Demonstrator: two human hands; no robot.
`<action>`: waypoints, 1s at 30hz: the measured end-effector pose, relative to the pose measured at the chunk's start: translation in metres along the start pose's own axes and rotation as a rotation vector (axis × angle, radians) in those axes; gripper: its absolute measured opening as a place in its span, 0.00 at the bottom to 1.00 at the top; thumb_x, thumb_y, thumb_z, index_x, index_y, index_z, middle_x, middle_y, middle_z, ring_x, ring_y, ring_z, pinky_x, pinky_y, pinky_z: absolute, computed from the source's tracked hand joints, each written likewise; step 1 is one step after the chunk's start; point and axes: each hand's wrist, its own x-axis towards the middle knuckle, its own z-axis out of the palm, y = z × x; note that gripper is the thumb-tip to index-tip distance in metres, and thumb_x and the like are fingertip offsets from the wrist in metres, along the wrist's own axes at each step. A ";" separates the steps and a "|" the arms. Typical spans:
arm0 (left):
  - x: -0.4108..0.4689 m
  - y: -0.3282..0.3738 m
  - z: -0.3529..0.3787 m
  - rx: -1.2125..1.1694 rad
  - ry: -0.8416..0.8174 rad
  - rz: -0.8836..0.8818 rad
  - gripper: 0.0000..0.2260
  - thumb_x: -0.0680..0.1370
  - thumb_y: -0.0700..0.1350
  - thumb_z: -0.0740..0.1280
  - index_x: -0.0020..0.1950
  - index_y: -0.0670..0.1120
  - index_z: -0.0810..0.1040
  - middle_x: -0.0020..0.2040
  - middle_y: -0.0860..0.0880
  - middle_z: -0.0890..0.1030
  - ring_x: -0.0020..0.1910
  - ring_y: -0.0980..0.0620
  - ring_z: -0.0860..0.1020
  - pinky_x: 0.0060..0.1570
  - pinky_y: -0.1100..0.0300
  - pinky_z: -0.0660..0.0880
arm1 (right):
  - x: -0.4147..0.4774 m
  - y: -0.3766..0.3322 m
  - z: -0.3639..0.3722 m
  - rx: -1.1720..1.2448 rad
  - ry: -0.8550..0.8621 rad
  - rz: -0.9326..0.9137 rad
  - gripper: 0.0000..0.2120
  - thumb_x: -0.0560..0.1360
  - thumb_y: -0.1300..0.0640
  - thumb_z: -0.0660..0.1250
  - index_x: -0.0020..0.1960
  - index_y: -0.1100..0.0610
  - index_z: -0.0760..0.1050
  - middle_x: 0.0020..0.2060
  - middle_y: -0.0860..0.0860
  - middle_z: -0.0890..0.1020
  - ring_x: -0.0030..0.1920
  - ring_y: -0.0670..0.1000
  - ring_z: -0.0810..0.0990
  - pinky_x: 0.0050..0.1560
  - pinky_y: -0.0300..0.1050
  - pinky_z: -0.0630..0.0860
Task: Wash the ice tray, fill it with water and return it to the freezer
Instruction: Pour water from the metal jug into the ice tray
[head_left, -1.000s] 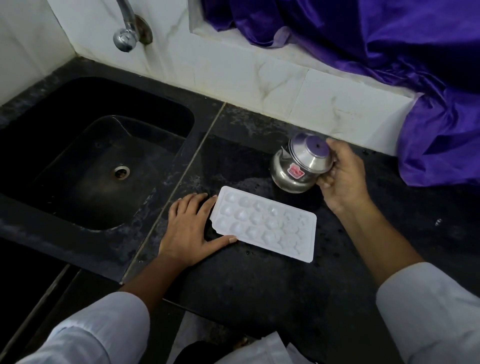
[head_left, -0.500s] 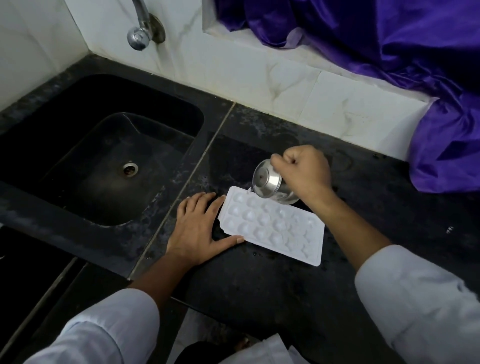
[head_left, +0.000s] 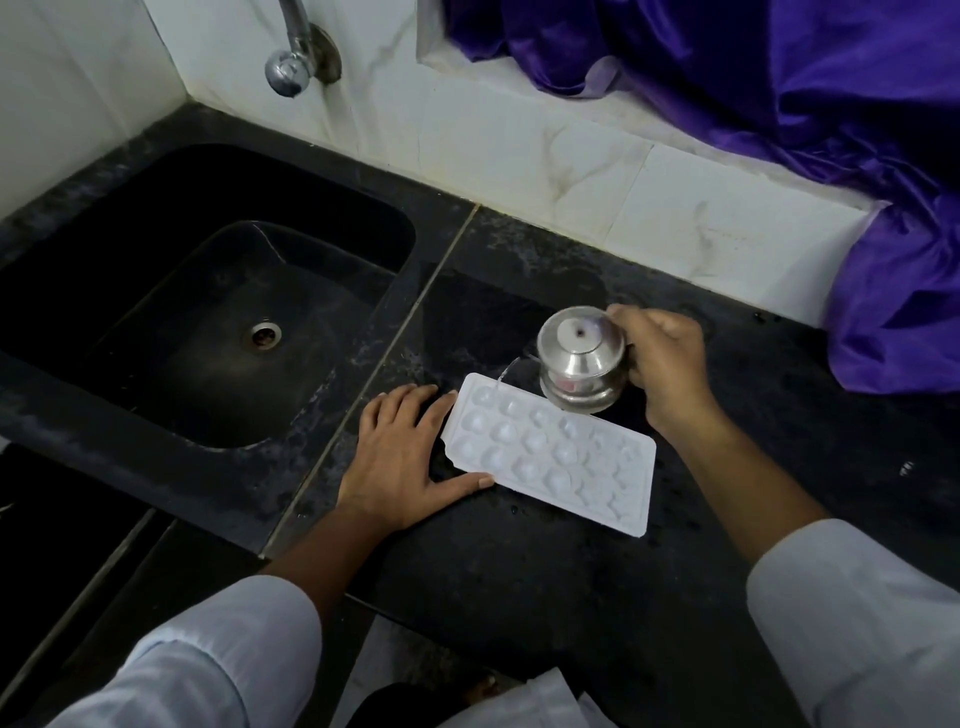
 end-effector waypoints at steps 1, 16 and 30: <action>0.000 0.000 0.000 -0.004 0.001 0.000 0.47 0.71 0.82 0.59 0.80 0.53 0.68 0.77 0.49 0.71 0.78 0.46 0.65 0.80 0.41 0.56 | -0.002 -0.003 -0.003 0.099 0.004 0.047 0.14 0.79 0.57 0.70 0.35 0.58 0.76 0.26 0.48 0.73 0.26 0.43 0.70 0.27 0.37 0.65; 0.000 0.000 0.000 -0.008 0.008 0.005 0.48 0.69 0.83 0.61 0.80 0.53 0.67 0.77 0.49 0.70 0.78 0.46 0.64 0.80 0.41 0.56 | -0.017 -0.012 0.013 -0.210 -0.144 -0.242 0.25 0.76 0.58 0.72 0.28 0.66 0.65 0.24 0.54 0.66 0.27 0.50 0.64 0.32 0.41 0.66; -0.001 0.000 0.000 0.000 0.013 0.008 0.48 0.70 0.82 0.61 0.81 0.52 0.67 0.77 0.49 0.70 0.78 0.46 0.64 0.80 0.42 0.54 | -0.037 -0.007 0.035 -0.870 -0.086 -0.452 0.26 0.76 0.49 0.69 0.27 0.57 0.60 0.21 0.49 0.63 0.23 0.50 0.62 0.27 0.44 0.59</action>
